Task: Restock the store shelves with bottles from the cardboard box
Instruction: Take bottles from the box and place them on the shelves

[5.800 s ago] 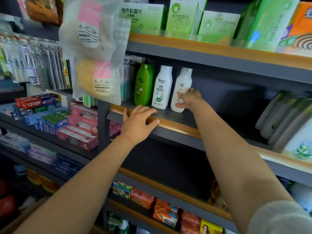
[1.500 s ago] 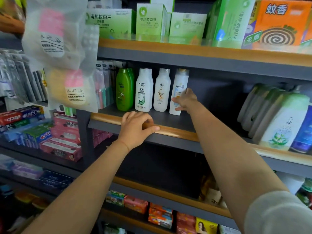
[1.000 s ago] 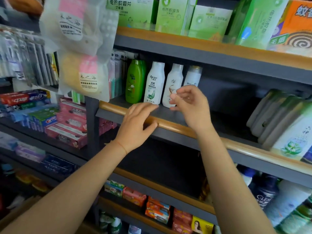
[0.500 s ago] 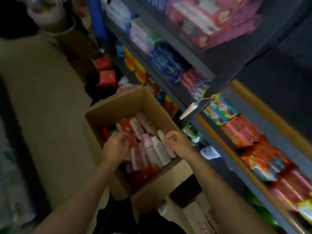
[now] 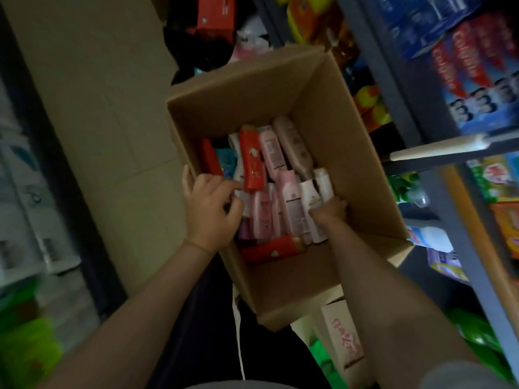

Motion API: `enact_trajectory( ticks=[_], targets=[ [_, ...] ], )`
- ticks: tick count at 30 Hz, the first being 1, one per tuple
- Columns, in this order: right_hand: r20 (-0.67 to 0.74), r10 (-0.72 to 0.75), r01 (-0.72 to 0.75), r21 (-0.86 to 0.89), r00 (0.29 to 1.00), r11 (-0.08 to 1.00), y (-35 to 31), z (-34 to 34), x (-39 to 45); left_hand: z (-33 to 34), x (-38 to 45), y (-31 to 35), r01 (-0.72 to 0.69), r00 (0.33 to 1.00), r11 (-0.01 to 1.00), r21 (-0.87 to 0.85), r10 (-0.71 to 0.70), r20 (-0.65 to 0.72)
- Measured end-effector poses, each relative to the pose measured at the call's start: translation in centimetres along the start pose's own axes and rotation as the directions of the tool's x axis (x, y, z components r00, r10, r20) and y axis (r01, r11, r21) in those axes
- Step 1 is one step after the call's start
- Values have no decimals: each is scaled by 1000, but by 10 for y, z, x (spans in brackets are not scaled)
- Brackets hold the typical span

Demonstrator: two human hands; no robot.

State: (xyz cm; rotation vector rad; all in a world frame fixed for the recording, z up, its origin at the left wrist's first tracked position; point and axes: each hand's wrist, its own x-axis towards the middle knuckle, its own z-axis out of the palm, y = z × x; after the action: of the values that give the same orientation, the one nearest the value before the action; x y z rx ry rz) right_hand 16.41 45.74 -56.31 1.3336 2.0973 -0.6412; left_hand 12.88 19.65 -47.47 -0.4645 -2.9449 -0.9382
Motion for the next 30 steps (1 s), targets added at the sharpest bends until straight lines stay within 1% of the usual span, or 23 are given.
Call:
enact_trajectory(
  ticks=[1,4,7,9,12,15,18,20,22,23,24,25,26,27,28,29,30],
  targets=[
    [-4,9,-9,-11,1000,1000,-1,2,3,0,0,0,-5,1000,1000,0,5,0],
    [64,38,-39,20,997,999,3,6,7,0,-2,1,-14,1000,1000,3,14,1],
    [58,26,-24,-48,998,999,10,10,11,0,-2,-1,-14,1000,1000,-2,14,-9],
    [86,21,-19,-26,996,999,10,9,16,1,-2,-1,-17,1000,1000,-11,17,-19],
    [196,-26,-7,162,980,987,14,8,21,5,-1,0,-18,999,1000,-17,17,-44],
    [191,-63,22,209,979,978,10,11,14,7,0,1,-20,999,1000,-8,20,-43],
    [213,-83,0,367,973,930,-7,9,-12,5,-1,-1,-27,999,999,46,28,-25],
    [245,-158,22,481,956,876,-21,-1,-36,2,-3,-1,-10,999,993,114,4,44],
    [284,-250,51,561,926,827,-30,-18,-62,-6,-4,5,28,993,979,201,-50,107],
    [294,-296,56,616,909,786,-33,-29,-79,-11,-3,14,56,990,979,197,-81,118],
    [288,-343,76,657,894,750,-35,-43,-96,-18,1,27,105,987,987,124,-119,112],
    [272,-378,104,677,885,729,-37,-58,-112,-25,6,46,185,977,982,-38,-180,118],
    [255,-418,146,679,872,719,-39,-77,-134,-38,14,71,311,947,902,-299,-266,182],
    [231,-469,196,690,853,697,-38,-97,-152,-53,23,101,453,890,696,-557,-324,320],
    [188,-527,261,703,829,661,-34,-119,-172,-68,30,131,555,832,440,-706,-305,464],
    [112,-582,344,711,805,613,-29,-141,-193,-80,37,159,589,806,258,-766,-260,532],
    [33,-625,421,711,780,563,-21,-163,-210,-91,42,186,582,809,173,-794,-222,545]
  ],
)
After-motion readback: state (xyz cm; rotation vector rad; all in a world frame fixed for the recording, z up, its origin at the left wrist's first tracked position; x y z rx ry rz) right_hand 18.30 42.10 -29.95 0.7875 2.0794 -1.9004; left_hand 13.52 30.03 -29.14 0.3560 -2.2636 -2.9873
